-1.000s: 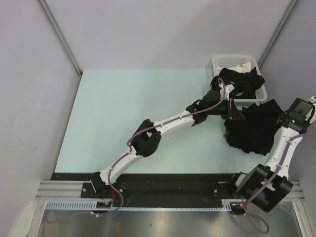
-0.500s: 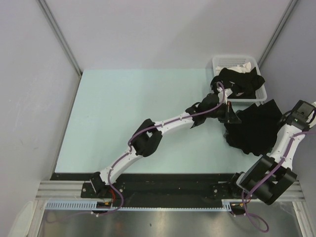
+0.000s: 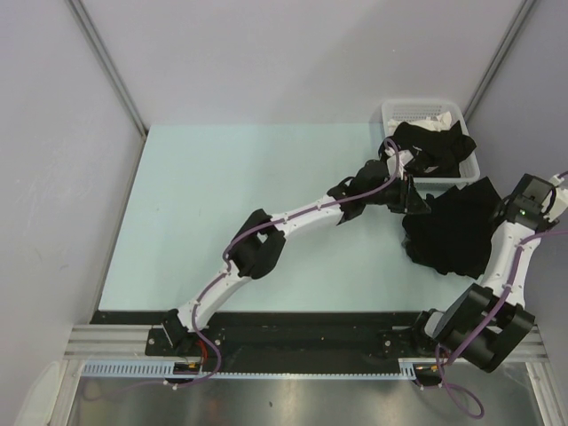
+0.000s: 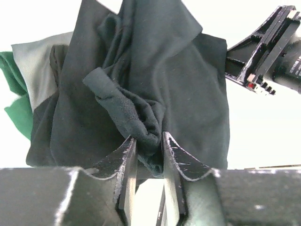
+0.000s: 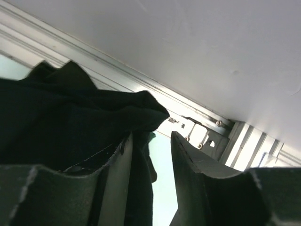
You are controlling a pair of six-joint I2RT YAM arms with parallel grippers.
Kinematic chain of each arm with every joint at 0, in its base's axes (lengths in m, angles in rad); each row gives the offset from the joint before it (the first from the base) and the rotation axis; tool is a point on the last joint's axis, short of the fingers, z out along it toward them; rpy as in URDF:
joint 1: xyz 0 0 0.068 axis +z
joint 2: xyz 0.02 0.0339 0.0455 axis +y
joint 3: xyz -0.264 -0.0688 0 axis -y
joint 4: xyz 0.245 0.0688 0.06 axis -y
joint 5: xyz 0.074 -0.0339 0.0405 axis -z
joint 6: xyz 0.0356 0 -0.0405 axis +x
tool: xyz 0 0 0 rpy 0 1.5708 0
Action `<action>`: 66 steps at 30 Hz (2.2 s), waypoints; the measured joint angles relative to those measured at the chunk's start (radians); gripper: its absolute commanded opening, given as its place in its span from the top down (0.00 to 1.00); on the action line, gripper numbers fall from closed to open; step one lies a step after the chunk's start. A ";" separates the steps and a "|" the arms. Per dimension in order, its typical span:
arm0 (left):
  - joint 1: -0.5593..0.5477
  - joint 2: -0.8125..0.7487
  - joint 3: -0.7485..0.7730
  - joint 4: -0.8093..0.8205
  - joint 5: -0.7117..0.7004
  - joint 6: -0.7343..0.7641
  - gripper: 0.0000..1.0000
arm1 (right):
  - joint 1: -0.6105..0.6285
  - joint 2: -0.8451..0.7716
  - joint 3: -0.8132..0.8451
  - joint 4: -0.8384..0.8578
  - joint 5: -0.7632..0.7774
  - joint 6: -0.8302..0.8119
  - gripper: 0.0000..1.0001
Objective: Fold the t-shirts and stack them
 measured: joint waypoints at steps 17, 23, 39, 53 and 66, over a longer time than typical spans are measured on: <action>0.006 -0.013 -0.001 0.042 0.027 -0.005 0.62 | 0.162 -0.109 0.039 0.003 0.109 -0.056 0.55; 0.010 -0.083 -0.060 0.006 0.026 0.024 0.64 | 0.230 -0.159 0.099 -0.020 0.095 -0.049 0.56; 0.174 -0.566 -0.450 -0.103 -0.027 0.225 0.64 | 0.366 -0.097 0.101 -0.096 0.043 0.013 0.70; 0.179 -0.716 -0.588 -0.206 -0.013 0.302 0.70 | 0.370 0.060 0.051 -0.015 0.050 0.005 0.83; 0.197 -0.933 -0.668 -0.273 -0.044 0.392 0.69 | 0.373 0.156 -0.023 0.101 0.046 0.029 0.82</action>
